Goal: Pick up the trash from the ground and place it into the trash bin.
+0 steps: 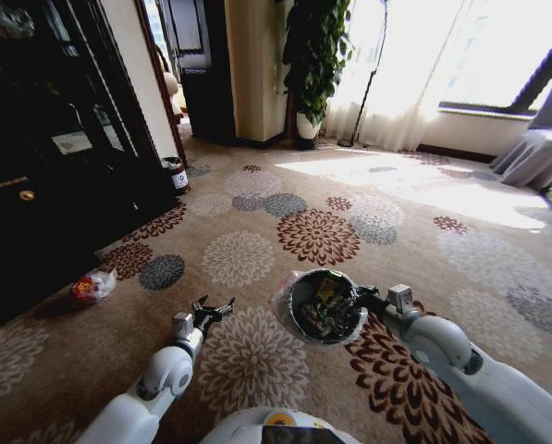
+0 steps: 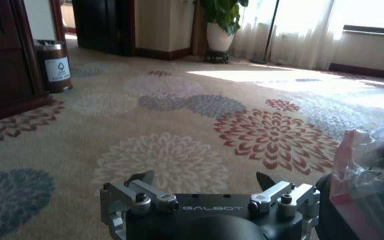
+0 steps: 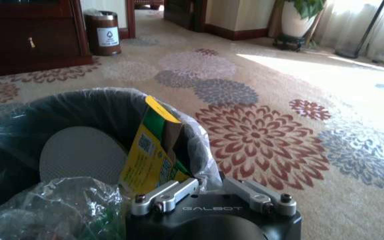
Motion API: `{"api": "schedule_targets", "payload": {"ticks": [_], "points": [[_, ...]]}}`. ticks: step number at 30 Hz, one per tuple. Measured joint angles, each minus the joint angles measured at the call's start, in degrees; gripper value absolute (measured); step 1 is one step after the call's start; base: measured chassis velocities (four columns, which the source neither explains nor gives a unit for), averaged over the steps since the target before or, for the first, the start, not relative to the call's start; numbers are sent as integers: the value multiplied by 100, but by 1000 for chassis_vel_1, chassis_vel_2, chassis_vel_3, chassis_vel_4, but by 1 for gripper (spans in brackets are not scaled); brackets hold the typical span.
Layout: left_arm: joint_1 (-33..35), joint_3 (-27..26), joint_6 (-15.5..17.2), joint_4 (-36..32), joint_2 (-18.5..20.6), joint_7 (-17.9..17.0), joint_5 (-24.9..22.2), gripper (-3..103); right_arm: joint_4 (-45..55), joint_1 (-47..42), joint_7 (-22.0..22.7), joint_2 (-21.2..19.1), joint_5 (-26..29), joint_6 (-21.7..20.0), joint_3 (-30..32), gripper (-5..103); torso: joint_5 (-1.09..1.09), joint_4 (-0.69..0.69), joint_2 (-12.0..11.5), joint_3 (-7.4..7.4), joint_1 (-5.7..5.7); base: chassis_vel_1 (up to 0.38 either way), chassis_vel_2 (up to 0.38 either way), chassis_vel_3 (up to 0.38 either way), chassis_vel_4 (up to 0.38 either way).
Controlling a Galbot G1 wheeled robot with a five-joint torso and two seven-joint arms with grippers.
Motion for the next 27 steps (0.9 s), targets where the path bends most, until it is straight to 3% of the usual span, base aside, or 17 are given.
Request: {"api": "schedule_targets", "payload": {"ticks": [3,9,15,20,27], "points": [[77,-10,-25,-133,15,-1,16,100,202,-420,-2,131,0,77,669,1,-6,-2,1,0,0,0,0,0,0],[138,-30,-54,-132,17,14,21,100,264,-643,-107,175,196,107,1000,1,-1,-1,1,0,0,0,0,0,0],[506,-287,-125,-27,-1,180,33,100,104,-425,-150,135,206,8,740,1,-2,0,0,0,0,0,0,0,0],[891,-691,-290,139,-47,532,28,100,55,-179,-148,84,238,-173,423,1,-5,1,0,0,0,0,0,0,0],[1038,-848,-472,395,-104,736,14,100,-12,38,-60,137,69,-226,-24,1,-2,0,0,0,0,0,0,0,0]]}}
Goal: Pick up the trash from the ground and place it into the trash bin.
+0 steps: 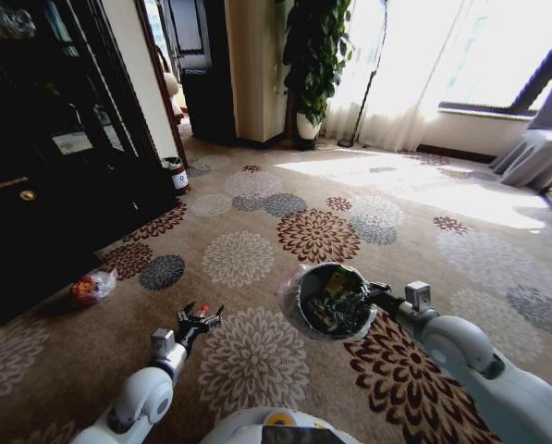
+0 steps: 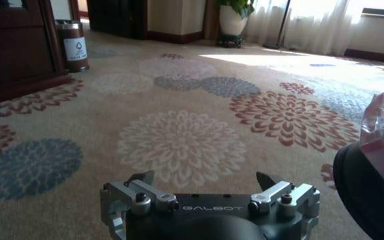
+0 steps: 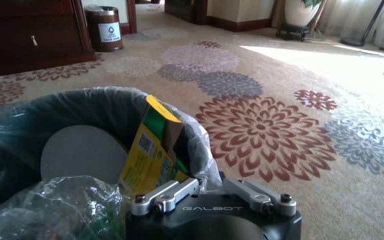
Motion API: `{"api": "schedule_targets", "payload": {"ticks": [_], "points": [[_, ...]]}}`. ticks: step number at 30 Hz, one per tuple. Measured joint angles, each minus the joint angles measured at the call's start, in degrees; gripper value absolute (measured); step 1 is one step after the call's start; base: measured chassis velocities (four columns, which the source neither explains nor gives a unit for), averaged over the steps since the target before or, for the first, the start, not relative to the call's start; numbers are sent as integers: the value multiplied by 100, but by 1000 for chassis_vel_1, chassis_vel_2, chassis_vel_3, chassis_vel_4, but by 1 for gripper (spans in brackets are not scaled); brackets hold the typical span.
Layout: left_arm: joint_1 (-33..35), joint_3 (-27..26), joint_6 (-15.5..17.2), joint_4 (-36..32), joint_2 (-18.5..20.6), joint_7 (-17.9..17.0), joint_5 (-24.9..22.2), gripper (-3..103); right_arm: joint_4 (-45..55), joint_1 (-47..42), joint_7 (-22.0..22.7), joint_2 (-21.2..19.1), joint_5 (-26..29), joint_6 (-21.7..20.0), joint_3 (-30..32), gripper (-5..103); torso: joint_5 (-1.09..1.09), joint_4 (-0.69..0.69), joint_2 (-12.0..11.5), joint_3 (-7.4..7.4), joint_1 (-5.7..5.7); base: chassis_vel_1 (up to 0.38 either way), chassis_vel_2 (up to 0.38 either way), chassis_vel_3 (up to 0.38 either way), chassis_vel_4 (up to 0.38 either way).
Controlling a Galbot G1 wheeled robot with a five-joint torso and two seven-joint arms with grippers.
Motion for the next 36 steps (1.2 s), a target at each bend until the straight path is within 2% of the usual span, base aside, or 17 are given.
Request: {"api": "schedule_targets", "payload": {"ticks": [11,29,31,36], "points": [[-105,156,-22,107,-67,11,74,100,38,-57,74,71,-189,1,-98,1,0,-2,0,0,0,20,18,-18,-22],[-109,153,-99,264,-73,11,87,100,83,-133,-5,102,-299,38,-75,1,-5,2,-2,0,0,184,178,-178,-169],[-109,155,-99,264,-74,11,87,100,83,-133,-5,102,-298,38,-75,1,2,-2,-1,0,0,0,0,0,0],[-111,158,-99,264,-75,11,86,100,82,-133,-1,101,-299,38,-75,1,2,-5,-1,0,0,0,0,0,0]]}}
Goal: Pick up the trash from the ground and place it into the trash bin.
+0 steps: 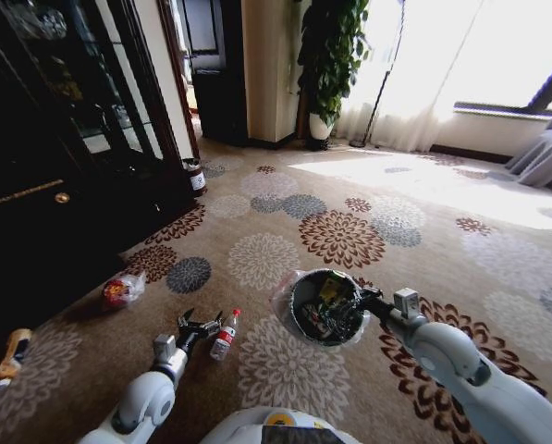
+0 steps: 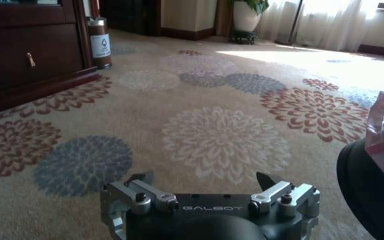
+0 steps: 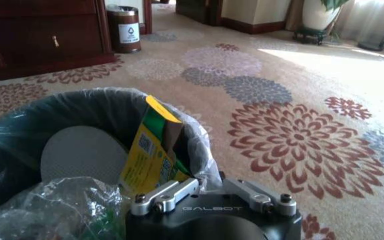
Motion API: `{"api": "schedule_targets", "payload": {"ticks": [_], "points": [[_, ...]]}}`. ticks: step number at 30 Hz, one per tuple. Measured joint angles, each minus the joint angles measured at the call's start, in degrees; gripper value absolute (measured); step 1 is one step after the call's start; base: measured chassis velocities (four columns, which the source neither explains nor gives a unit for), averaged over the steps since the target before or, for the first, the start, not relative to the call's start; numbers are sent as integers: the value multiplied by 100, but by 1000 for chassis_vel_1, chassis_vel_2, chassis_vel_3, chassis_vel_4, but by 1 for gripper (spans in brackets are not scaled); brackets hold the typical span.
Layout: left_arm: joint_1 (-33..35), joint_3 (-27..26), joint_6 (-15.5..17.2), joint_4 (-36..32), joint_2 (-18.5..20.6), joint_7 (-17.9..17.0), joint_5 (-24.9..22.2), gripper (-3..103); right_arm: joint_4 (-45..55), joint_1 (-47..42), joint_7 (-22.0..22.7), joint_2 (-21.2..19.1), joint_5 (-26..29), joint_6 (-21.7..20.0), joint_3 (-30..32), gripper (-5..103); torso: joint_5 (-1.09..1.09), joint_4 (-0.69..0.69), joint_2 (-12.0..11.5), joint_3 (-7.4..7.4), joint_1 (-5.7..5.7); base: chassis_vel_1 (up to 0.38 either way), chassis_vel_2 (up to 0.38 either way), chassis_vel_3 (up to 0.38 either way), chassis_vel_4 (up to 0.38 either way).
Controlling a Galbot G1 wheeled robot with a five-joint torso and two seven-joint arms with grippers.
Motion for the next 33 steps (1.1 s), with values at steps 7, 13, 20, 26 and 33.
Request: {"api": "schedule_targets", "payload": {"ticks": [7,13,20,26,33], "points": [[0,-1,0,0,1,-2,-1,100,1,3,-2,0,3,0,0,1,-3,7,0,0,0,0,0,0,0],[0,0,0,-1,2,-3,-1,100,0,3,-1,-1,3,0,1,1,-3,4,0,0,0,0,0,0,0],[0,0,2,-3,3,-5,-1,100,-1,3,-1,-1,6,0,2,1,-3,4,0,0,0,0,0,0,0],[0,0,3,-4,3,-5,-1,100,-1,3,-1,-1,6,0,2,1,-3,5,0,0,0,0,0,0,0],[0,0,6,-6,2,-5,-1,100,-1,3,-1,-1,7,0,2,1,-3,5,0,0,0,0,0,0,0]]}}
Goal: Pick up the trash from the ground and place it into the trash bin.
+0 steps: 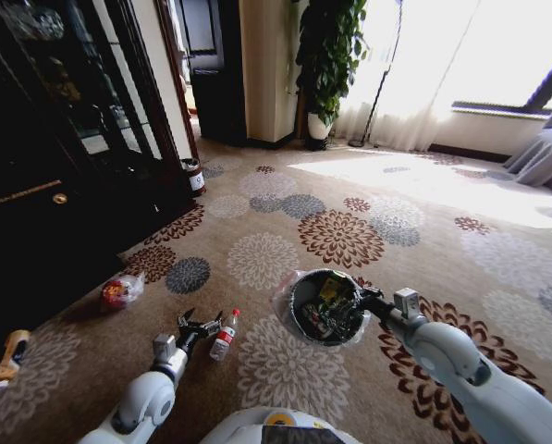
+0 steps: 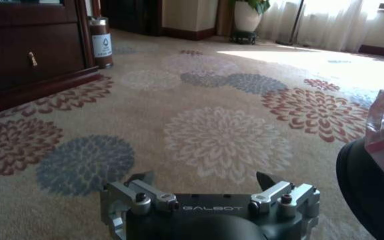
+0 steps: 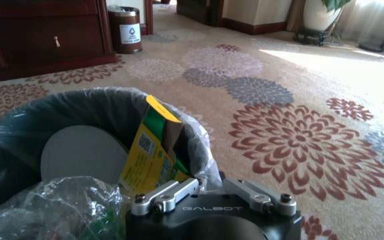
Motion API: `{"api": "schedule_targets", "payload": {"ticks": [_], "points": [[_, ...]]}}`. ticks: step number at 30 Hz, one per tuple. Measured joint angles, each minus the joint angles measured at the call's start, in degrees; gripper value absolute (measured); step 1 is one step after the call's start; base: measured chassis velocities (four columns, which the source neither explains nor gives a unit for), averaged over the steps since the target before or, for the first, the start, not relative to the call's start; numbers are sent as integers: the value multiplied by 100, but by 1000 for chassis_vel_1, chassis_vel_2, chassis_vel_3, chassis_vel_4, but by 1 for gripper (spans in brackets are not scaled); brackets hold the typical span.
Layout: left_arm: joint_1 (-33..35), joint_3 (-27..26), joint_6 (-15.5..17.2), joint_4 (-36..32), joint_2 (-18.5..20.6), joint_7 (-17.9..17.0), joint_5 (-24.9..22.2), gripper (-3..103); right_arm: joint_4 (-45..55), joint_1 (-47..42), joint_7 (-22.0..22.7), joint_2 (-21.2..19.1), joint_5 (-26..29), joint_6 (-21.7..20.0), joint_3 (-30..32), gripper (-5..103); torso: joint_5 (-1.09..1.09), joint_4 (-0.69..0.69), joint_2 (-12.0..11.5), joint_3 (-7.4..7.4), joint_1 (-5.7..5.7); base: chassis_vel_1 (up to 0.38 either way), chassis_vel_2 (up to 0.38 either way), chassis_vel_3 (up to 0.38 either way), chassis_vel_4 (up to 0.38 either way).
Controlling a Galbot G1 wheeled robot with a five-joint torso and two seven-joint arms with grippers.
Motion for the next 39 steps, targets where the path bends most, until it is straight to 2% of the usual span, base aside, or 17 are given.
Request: {"api": "schedule_targets", "payload": {"ticks": [33,34,36,37,39], "points": [[-7,5,7,-6,0,-3,1,100,0,0,0,0,0,0,2,1,0,0,0,0,0,0,0,0,0],[-36,27,26,-36,-4,-12,13,100,-1,-7,0,0,0,0,19,1,1,3,0,0,0,0,0,0,0],[-399,264,314,-452,-88,-122,310,100,54,-160,-15,39,1,31,283,1,-3,5,0,0,0,0,0,0,0],[-399,264,314,-452,-88,-122,310,100,54,-160,-15,39,1,31,283,1,-3,5,0,0,0,0,0,0,0],[-605,370,295,-591,-128,-176,358,100,164,-407,-31,110,-8,103,718,1,4,-9,1,0,0,0,0,0,0]]}}
